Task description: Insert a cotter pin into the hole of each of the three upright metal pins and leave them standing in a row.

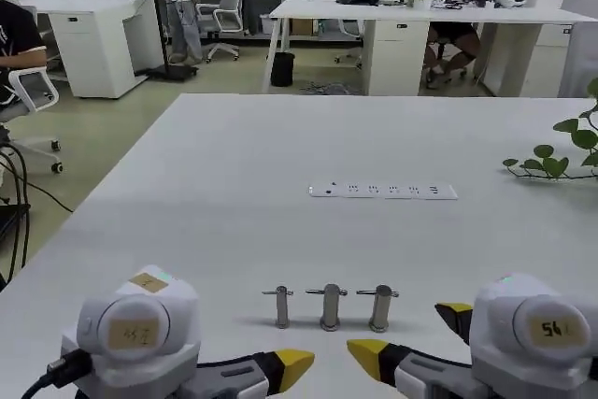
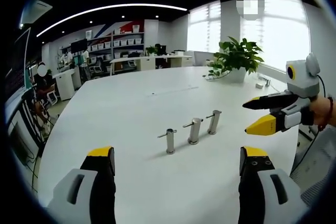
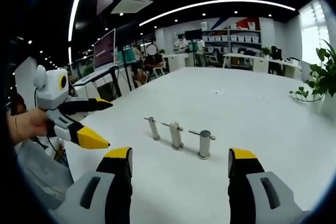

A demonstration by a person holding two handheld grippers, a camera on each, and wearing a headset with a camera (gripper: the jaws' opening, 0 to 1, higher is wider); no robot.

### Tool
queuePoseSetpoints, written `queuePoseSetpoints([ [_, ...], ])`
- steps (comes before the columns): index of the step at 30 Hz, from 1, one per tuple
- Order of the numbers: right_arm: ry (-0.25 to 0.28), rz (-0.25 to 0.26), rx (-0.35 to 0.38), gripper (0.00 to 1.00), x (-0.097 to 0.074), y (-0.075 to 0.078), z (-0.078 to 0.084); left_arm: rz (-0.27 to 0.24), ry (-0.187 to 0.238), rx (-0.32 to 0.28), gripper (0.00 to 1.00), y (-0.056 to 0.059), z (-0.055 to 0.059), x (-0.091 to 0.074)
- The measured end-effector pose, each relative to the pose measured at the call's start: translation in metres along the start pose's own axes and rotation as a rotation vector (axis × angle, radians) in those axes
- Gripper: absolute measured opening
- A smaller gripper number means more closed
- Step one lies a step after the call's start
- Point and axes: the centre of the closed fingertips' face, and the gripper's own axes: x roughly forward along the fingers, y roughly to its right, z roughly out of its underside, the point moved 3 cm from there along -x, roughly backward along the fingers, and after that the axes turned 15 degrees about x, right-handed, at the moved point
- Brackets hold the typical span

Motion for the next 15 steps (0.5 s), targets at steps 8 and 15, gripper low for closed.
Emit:
queuePoseSetpoints([
  [8,0.001,0.004,0.009,0.7,-0.0002,0.0017,0.003,0.008,-0.006,0.005,0.97,0.0014,0.0026,0.0016],
  [15,0.014,0.001,0.004,0.69,-0.0001,0.0014,0.0022,0.006,-0.002,0.009,0.95,0.0009,0.0021,0.0019],
])
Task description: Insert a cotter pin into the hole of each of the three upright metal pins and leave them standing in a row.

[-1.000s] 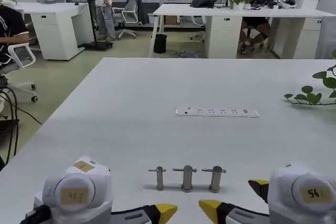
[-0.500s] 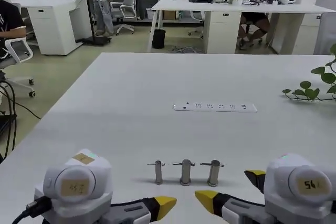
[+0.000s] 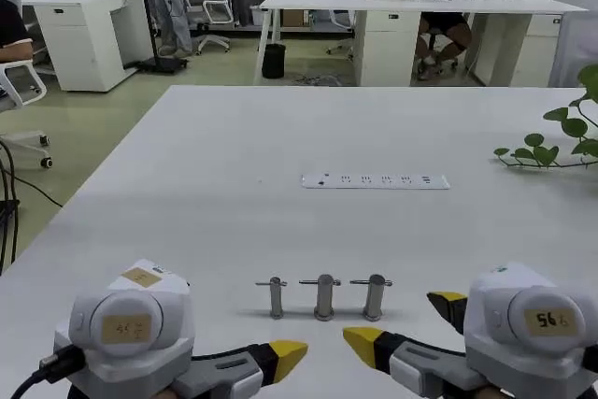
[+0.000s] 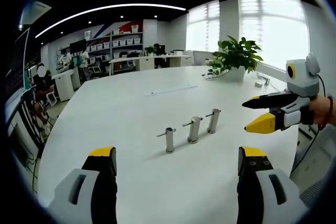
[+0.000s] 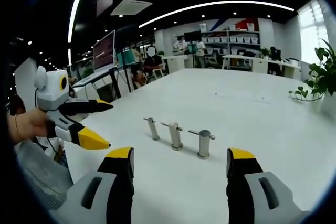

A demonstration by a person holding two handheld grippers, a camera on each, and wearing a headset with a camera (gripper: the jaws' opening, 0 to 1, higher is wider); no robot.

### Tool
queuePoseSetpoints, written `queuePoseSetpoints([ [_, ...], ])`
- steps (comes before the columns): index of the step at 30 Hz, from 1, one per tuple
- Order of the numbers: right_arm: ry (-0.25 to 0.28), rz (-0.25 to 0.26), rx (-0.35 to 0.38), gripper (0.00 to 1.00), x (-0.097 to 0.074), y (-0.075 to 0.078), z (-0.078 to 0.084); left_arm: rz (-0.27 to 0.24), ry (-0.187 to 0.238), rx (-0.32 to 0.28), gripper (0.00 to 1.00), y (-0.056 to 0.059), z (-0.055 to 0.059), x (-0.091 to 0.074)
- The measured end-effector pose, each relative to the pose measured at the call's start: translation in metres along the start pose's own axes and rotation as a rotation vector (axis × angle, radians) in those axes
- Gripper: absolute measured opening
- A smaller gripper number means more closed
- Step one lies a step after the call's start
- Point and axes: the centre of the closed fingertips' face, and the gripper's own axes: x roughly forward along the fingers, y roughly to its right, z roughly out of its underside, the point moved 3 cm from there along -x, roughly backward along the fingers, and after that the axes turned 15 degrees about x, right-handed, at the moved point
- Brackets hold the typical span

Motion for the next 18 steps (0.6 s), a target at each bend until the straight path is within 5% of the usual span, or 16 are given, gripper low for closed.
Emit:
queuePoseSetpoints([
  [18,-0.009,-0.026,0.008,0.69,0.0045,-0.004,0.0042,-0.01,-0.008,-0.005,0.94,-0.0021,0.006,-0.0017],
])
